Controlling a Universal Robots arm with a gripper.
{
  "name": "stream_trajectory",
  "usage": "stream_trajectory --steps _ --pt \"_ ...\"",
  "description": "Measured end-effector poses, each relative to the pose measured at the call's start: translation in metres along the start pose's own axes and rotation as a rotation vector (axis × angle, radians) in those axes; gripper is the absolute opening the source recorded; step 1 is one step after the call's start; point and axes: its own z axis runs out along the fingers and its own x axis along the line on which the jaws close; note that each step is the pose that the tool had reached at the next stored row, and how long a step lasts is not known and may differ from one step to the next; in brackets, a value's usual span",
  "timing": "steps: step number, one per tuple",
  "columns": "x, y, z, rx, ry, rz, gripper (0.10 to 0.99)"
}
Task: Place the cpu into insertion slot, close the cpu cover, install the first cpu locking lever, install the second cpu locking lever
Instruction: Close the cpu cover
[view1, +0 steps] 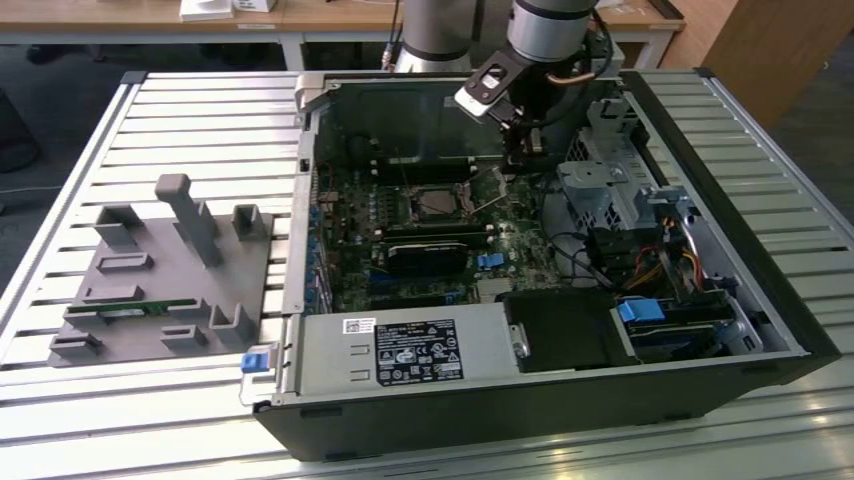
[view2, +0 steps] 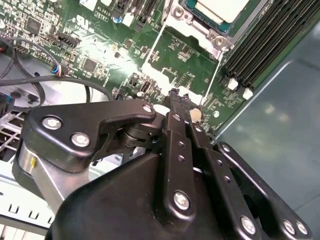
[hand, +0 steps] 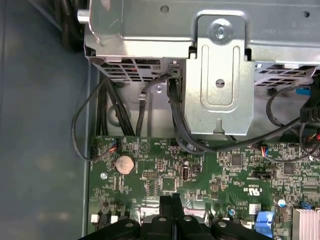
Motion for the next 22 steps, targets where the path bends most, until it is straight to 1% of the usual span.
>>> stream_trajectory --steps 7,16,22 --pt "0.0006 0.0065 0.0015 0.0 -0.0001 0.001 0.106" --pt "0.0015 0.012 0.0042 0.002 -0.0002 0.004 0.106" --pt "0.0016 0.0146 0.008 0.006 -0.0002 0.005 0.106"
